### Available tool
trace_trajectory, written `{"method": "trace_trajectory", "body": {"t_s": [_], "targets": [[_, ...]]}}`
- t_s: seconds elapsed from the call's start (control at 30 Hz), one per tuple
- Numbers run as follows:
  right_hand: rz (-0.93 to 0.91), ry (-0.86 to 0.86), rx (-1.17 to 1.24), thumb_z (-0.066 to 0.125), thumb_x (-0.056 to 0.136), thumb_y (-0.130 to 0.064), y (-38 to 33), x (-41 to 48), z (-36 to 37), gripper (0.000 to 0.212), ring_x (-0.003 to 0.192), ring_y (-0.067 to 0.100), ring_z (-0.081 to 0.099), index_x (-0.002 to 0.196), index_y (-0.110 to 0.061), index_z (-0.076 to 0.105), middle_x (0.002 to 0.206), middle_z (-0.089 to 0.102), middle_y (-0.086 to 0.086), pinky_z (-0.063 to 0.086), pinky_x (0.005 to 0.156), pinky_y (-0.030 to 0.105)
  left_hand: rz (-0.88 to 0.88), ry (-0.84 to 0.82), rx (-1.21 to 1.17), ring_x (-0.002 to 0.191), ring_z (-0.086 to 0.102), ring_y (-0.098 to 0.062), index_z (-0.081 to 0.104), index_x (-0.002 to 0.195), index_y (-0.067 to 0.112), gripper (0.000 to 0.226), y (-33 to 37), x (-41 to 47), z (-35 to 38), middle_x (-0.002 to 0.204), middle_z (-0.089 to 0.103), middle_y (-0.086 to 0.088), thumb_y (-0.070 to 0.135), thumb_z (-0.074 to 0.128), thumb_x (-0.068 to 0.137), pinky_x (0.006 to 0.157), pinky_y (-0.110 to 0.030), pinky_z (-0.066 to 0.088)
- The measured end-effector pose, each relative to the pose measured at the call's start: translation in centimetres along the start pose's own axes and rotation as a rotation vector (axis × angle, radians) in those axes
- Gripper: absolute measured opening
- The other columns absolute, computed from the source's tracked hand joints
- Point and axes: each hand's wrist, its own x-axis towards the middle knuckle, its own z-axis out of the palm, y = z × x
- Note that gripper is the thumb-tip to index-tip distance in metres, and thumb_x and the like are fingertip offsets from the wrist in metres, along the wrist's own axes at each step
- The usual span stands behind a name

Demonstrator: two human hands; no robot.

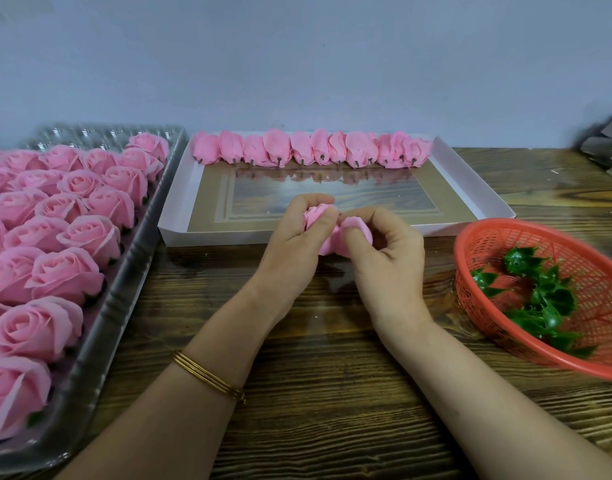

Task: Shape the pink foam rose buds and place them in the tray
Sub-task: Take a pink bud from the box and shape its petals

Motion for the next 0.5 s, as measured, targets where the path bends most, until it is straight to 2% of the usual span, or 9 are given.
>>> {"method": "trace_trajectory", "body": {"t_s": [0.13, 0.23, 0.4, 0.5], "targets": [[-0.042, -0.026, -0.036, 0.055, 0.081, -0.009, -0.17, -0.06, 0.04, 0.013, 0.082, 0.025, 0.062, 0.079, -0.016, 0.067, 0.081, 0.069, 0.005, 0.049, 0.081, 0.049, -0.006, 0.003, 0.012, 0.103, 0.063, -0.017, 0.062, 0.099, 0.034, 0.018, -0.03, -0.02, -0.02, 0.107, 0.066, -0.001, 0.038, 0.056, 0.082, 0.098, -0.044, 0.051], [-0.051, -0.04, -0.058, 0.055, 0.082, -0.01, -0.22, -0.07, 0.05, 0.014, 0.082, 0.022, 0.061, 0.08, -0.019, 0.066, 0.081, 0.068, 0.002, 0.05, 0.081, 0.048, -0.011, -0.009, 0.02, 0.108, 0.063, -0.021, 0.062, 0.101, 0.035, 0.02, 0.02, -0.06, -0.11, 0.113, 0.065, -0.004, 0.04, 0.056, 0.083, 0.098, -0.044, 0.051], [-0.008, -0.038, -0.137, 0.059, 0.083, -0.009, 0.11, 0.0, -0.14, 0.013, 0.084, 0.024, 0.064, 0.082, -0.013, 0.072, 0.082, 0.069, 0.005, 0.051, 0.082, 0.048, -0.008, -0.005, 0.008, 0.102, 0.063, -0.015, 0.062, 0.1, 0.032, 0.021, -0.05, 0.01, -0.08, 0.11, 0.066, -0.002, 0.038, 0.056, 0.081, 0.098, -0.041, 0.052], [0.026, -0.022, -0.161, 0.057, 0.078, -0.02, 0.01, -0.08, -0.2, 0.016, 0.081, 0.02, 0.064, 0.08, -0.015, 0.072, 0.079, 0.069, 0.003, 0.053, 0.08, 0.039, -0.004, 0.001, 0.002, 0.096, 0.063, -0.01, 0.062, 0.099, 0.031, 0.021, -0.07, 0.04, -0.02, 0.104, 0.066, 0.002, 0.037, 0.055, 0.081, 0.095, -0.038, 0.052]]}}
